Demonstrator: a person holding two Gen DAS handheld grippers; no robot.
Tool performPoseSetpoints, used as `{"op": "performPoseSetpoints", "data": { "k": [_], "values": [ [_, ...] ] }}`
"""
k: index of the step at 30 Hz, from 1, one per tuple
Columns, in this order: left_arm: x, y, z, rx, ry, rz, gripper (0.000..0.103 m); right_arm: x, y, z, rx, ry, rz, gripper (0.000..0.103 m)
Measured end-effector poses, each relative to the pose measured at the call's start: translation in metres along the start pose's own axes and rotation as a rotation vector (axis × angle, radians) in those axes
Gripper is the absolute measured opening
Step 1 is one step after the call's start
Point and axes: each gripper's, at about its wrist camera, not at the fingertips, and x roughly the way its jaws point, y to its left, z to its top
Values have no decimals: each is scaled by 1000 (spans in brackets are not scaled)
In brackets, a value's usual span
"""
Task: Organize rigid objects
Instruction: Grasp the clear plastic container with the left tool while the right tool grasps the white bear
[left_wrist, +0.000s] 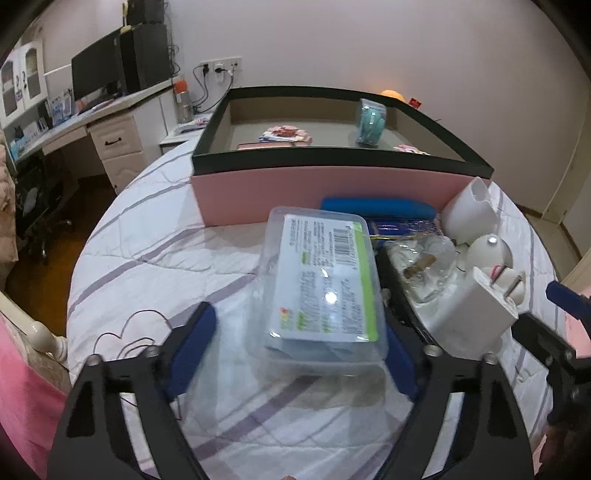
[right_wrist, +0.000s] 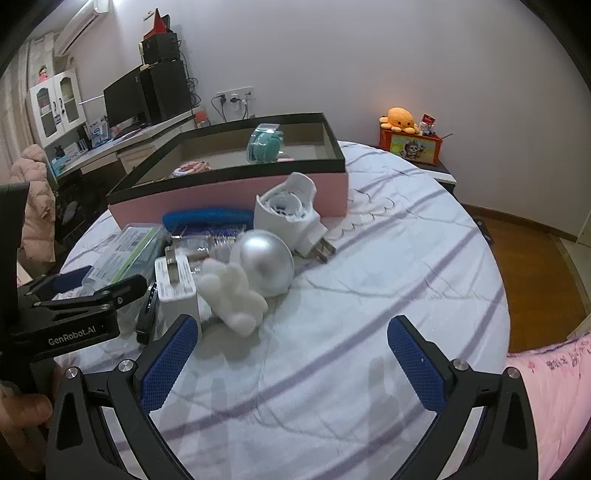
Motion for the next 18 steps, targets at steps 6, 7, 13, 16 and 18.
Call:
{"op": "performPoseSetpoints", "data": {
  "k": [6,7,13,16,18],
  "values": [
    [7,6,6,0,13,8,71,19,6,11,-14,28,28,94],
    [8,6,7,5,13,13,70,24,7,13,-12,36,33,94],
    [9,9,8,-4,14,-4,63,43,15,16,6,61,100,63],
    [6,11,6,-14,8,-14,63,41,19,13,-7,50,101,63],
    [4,12,4,-16,2,-16,63,37,16,11,8,42,113,63]
  ]
}}
